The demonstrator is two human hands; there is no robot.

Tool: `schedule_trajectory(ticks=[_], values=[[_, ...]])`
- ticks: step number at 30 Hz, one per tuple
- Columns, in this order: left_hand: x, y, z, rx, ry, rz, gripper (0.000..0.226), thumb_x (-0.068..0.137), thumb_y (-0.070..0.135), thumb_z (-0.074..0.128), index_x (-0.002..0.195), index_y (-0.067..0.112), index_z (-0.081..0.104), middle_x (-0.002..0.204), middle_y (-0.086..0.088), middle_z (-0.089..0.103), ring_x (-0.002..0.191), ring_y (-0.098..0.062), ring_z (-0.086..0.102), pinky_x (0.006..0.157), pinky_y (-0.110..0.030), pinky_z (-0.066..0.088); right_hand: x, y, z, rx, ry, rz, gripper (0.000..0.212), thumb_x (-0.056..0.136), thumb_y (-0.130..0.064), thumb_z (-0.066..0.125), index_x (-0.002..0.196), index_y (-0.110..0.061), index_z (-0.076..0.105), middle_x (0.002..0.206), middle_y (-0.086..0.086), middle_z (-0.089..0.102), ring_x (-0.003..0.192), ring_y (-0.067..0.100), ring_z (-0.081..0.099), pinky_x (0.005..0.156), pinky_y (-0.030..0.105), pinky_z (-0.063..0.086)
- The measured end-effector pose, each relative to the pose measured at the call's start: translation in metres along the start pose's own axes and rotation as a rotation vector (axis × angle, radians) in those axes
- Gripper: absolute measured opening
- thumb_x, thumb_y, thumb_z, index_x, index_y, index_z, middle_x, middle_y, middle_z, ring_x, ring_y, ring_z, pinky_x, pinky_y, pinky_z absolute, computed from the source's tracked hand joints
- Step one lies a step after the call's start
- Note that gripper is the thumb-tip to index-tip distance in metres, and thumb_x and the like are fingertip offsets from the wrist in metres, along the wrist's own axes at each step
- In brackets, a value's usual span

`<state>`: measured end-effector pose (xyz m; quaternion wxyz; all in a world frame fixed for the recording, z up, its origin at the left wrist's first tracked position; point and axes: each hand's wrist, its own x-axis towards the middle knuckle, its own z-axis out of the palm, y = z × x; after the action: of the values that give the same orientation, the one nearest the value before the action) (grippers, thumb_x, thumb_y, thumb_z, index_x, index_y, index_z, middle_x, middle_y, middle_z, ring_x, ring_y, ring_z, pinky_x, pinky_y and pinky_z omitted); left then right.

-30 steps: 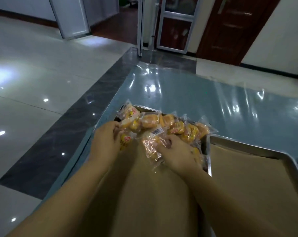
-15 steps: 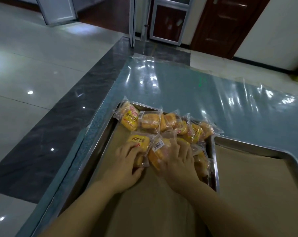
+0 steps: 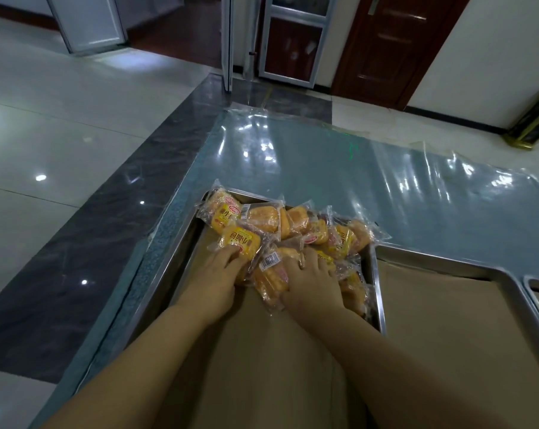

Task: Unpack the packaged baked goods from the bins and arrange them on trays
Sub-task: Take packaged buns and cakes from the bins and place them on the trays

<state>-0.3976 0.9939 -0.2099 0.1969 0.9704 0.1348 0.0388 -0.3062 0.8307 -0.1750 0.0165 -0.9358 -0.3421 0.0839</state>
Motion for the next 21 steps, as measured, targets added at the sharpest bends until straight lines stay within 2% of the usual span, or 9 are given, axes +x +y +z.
schedule_trajectory(ticks=[4,9,11,15,21], values=[[-0.017,0.008,-0.011,0.003,-0.057,0.009,0.061,0.084,0.024,0.061,0.139,0.029,0.036,0.147,0.003,0.027,0.134,-0.018,0.024,0.111,-0.033,0.023,-0.016,0.01,-0.014,0.044,0.065,-0.025,0.051,0.088,-0.038,0.054,0.133,-0.025,0.037,0.143,0.009,0.031,0.128,0.029,0.033,0.098,0.042,0.038],[-0.05,0.037,-0.03,-0.002,0.045,0.044,0.047,0.085,0.035,0.06,0.129,0.034,0.045,0.136,0.01,0.04,0.122,-0.011,0.038,0.102,-0.028,0.035,-0.056,0.039,-0.04,0.173,0.085,-0.09,0.056,0.088,-0.046,0.052,0.138,-0.024,0.037,0.14,0.002,0.04,0.127,0.022,0.037,0.101,0.039,0.038],[-0.062,0.055,-0.036,-0.01,0.054,0.075,0.041,0.085,0.036,0.06,0.125,0.034,0.048,0.132,0.011,0.044,0.117,-0.01,0.043,0.095,-0.027,0.04,-0.078,0.056,-0.051,0.179,0.069,-0.122,0.054,0.088,-0.044,0.055,0.135,-0.024,0.04,0.137,-0.001,0.042,0.123,0.019,0.041,0.1,0.035,0.039],[-0.086,0.1,-0.043,0.034,0.049,0.188,0.037,0.086,0.037,0.058,0.122,0.032,0.053,0.123,0.01,0.053,0.11,-0.009,0.047,0.085,-0.021,0.036,-0.129,0.097,-0.072,0.217,0.033,-0.167,0.047,0.087,-0.039,0.06,0.131,-0.028,0.045,0.131,-0.004,0.048,0.118,0.014,0.045,0.093,0.026,0.036],[-0.12,0.2,-0.037,0.07,-0.021,0.35,0.029,0.09,0.033,0.054,0.118,0.027,0.057,0.118,0.008,0.056,0.107,-0.01,0.05,0.082,-0.02,0.035,-0.22,0.178,-0.091,0.052,0.001,-0.128,0.045,0.09,-0.045,0.053,0.131,-0.03,0.044,0.132,-0.006,0.047,0.116,0.014,0.045,0.09,0.027,0.04]])
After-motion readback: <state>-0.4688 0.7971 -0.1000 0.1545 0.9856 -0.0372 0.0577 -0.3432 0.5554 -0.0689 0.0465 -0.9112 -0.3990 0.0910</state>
